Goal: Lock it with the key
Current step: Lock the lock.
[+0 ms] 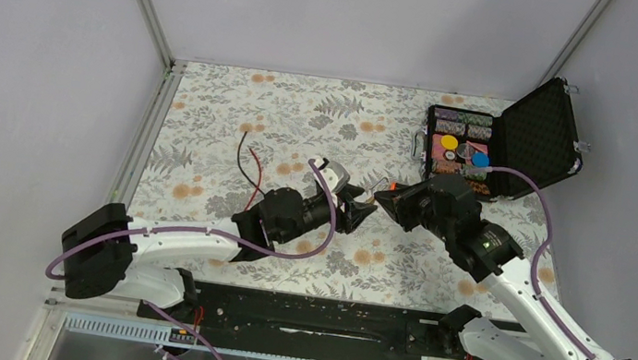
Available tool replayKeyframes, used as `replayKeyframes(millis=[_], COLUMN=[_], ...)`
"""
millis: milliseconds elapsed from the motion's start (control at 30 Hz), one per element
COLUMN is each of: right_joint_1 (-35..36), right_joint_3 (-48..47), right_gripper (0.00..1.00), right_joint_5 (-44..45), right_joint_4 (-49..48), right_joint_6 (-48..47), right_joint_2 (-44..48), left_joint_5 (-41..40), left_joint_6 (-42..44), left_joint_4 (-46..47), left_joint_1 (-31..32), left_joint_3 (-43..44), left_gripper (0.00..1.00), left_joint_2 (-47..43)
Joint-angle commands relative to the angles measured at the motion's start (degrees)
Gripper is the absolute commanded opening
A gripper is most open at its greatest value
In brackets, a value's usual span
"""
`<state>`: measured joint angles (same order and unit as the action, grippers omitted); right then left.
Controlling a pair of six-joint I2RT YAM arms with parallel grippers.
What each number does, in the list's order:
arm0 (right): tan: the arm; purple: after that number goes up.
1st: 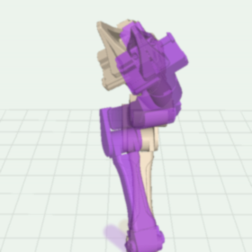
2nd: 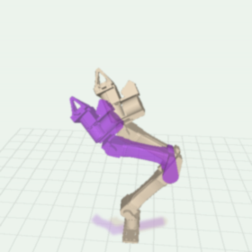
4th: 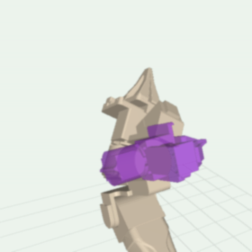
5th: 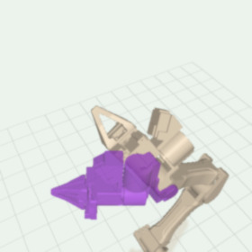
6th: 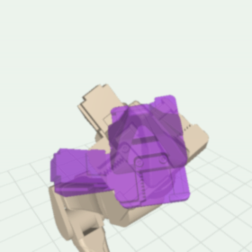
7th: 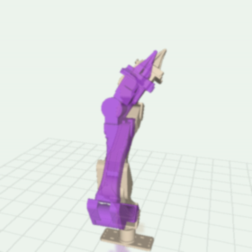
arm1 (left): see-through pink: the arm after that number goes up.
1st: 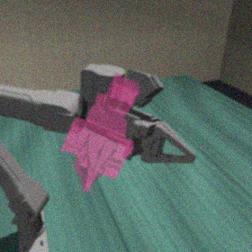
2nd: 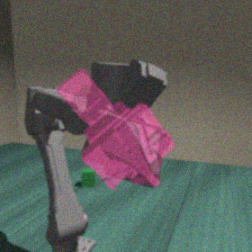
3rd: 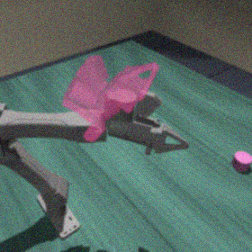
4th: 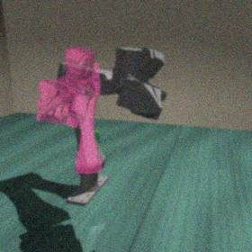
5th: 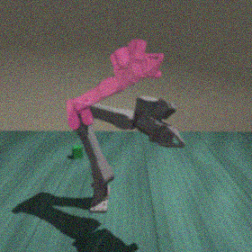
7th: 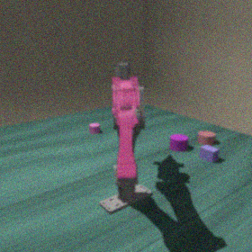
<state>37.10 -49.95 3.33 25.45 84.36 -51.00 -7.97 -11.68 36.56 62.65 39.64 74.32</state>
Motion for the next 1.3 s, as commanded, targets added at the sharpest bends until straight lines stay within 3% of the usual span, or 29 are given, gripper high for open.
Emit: replayKeyframes(millis=[0,100,200,400,600,767,967,1000,1033,1067,1100,1133,1200,1267], right_joint_1=[-0.19,-0.19,-0.21,-0.23,-0.23,-0.22,-0.19,-0.2,-0.23,-0.19,-0.2,-0.23,-0.19,-0.43], right_joint_3=[-1.0,-1.04,-1.07,-1.26,-1.03,-1.15,-0.79,-0.76,-0.8,-0.85,-0.8,-0.73,-0.25,1.73], right_gripper=[0.0,0.0,0.0,0.0,0.0,0.0,0.0,0.0,0.0,0.0,0.01,0.13,0.52,0.73], right_joint_5=[-1.26,-1.45,-2.06,-2.51,-2.6,-2.68,-2.9,-2.89,-2.94,-2.98,-2.98,-2.88,-0.95,3.15], right_joint_4=[-0.26,-0.22,-0.16,-0.13,-0.11,-0.17,-0.19,-0.21,-0.2,-0.16,-0.31,-0.51,-1.36,-4.77], right_joint_6=[1.91,2.5,3.58,4.19,4.43,4.33,4.45,4.35,4.26,3.98,3.48,2.78,-1.08,-7.76], right_joint_2=[0.76,0.91,1.09,0.9,0.9,0.86,0.6,0.63,0.5,0.38,0.27,0.19,0.6,2.56], left_joint_5=[-1.24,-0.9,-0.61,-0.88,-1.61,-2.32,-2.44,-2.36,-2.44,-2.43,-2.48,-2.61,-3.72,-4.43], left_joint_6=[1.06,1.24,2.14,4.47,4.85,4.94,4.59,4.5,4.38,4.24,4.07,3.78,3.17,2.79], left_joint_4=[3.5,3.34,1.9,-0.18,-2.39,-3.8,-2.31,-2.17,-1.92,-1.77,-1.61,-1.69,-3.57,-7.88], left_joint_1=[0.45,0.46,0.45,0.46,0.46,0.46,0.45,0.47,0.46,0.45,0.45,0.45,0.33,-0.2], left_joint_3=[1.29,1.15,1.4,1.35,2.59,2.65,2.02,1.98,1.87,1.77,1.74,1.72,2.47,4.36], left_gripper=[0.5,0.42,0.41,0.49,0.45,0.5,0.34,0.25,0.08,0.0,0.0,0.0,0.0,0.0], left_joint_2=[-0.22,-0.24,-0.29,-0.77,-0.25,-0.31,-1.24,-1.28,-1.33,-1.46,-1.61,-1.85,-2.65,-3.49])
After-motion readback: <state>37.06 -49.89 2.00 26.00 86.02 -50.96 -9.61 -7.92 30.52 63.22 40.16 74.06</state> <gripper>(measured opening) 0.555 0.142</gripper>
